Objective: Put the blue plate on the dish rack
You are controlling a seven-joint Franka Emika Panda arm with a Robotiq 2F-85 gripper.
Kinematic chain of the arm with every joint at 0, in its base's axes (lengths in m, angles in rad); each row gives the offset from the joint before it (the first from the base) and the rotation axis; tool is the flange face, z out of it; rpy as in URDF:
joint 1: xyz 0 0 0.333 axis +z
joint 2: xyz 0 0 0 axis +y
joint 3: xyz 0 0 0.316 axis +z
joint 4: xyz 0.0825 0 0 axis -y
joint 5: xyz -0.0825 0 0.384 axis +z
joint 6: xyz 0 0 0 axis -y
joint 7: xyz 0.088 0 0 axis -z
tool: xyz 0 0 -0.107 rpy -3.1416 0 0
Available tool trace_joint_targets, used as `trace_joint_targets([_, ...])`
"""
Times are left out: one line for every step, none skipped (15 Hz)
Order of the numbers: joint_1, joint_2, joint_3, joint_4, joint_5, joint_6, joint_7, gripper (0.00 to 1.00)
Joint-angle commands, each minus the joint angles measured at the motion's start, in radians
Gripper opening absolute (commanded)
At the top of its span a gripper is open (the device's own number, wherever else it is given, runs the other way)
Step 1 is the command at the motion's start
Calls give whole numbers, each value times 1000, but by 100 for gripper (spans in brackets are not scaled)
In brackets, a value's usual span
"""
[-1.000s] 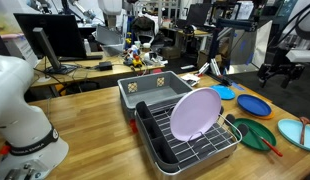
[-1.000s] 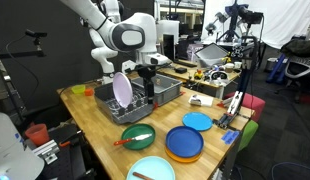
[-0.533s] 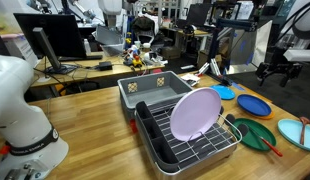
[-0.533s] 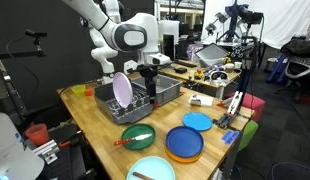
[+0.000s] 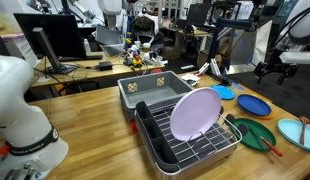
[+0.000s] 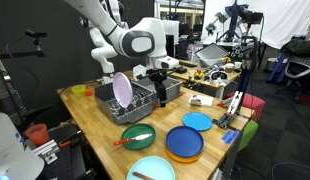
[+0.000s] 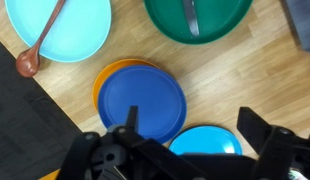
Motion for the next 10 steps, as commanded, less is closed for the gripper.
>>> trace_joint_targets([-4,132,-22,106,52,21,-87,100])
trace_joint_targets([-8,166,-22,135,68,16,-115,100])
trace_joint_targets([-13,200,-18,168,87,3,-140,100])
trace_joint_targets([-24,233,-6,197,120,4,-176,100])
trace_joint_targets([-34,266,6,228,152,-4,-207,100])
trace_joint_targets([-40,291,13,252,178,-4,-231,100])
trace_joint_targets([-43,317,16,273,197,-1,-246,100])
trace_joint_targets([-45,339,16,292,209,-4,-258,100])
trace_joint_targets([-47,357,16,305,216,-7,-266,100])
trace_joint_targets([-48,373,14,315,219,-7,-272,100])
